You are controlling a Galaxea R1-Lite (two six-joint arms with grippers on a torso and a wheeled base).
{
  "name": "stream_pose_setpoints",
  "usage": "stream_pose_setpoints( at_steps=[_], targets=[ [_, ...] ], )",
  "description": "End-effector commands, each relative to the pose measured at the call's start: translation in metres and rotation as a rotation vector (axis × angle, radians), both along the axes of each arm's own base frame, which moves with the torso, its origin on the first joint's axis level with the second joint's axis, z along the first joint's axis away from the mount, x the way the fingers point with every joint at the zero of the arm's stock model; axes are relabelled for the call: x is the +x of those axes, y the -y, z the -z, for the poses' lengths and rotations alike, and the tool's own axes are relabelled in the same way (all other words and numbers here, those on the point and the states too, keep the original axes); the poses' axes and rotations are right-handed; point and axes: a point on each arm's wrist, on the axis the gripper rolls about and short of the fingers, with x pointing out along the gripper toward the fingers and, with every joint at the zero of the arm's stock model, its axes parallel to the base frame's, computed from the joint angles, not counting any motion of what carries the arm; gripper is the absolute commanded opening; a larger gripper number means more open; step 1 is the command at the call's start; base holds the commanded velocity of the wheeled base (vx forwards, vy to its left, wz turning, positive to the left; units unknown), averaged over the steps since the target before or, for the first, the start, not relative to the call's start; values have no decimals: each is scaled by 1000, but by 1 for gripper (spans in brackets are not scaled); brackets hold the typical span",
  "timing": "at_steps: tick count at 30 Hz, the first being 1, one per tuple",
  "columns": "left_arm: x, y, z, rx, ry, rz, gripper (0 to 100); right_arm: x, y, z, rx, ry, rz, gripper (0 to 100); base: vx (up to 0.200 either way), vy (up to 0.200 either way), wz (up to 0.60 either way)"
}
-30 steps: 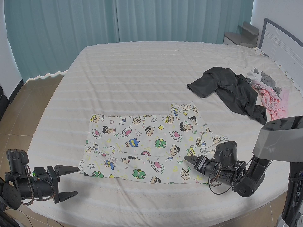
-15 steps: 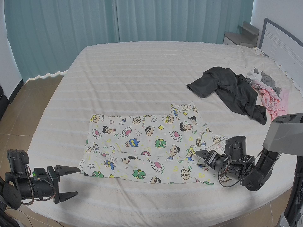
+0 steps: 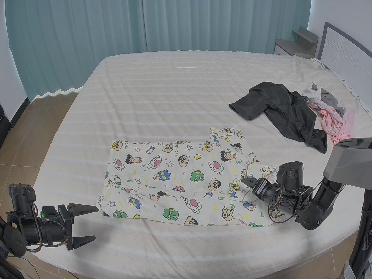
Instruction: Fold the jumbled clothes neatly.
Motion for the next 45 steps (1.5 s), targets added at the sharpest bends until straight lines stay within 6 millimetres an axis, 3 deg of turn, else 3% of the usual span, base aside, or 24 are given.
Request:
stream_pose_setpoints(
  at_steps=[1,5,6,20,30,38,45],
  targets=[
    [0,0,0,0,-3,-2,100,5,-5,1,4,9,-8,100,0,0,0],
    [0,0,0,0,-3,-2,100,10,-8,3,6,15,-8,100,0,0,0],
    [0,0,0,1,-2,-1,100,11,-8,5,5,11,-8,0,0,0,0],
    [0,0,0,0,-2,-2,100,9,-6,4,0,6,-5,0,0,0,0],
    [0,0,0,1,0,-3,100,-5,-12,-46,14,85,-16,0,0,0,0],
    [0,0,0,1,-3,-3,100,-2,-22,-82,-15,88,-47,0,0,0,0],
    [0,0,0,2,-2,-2,100,-3,-26,-100,-61,58,-78,0,0,0,0]
  ],
)
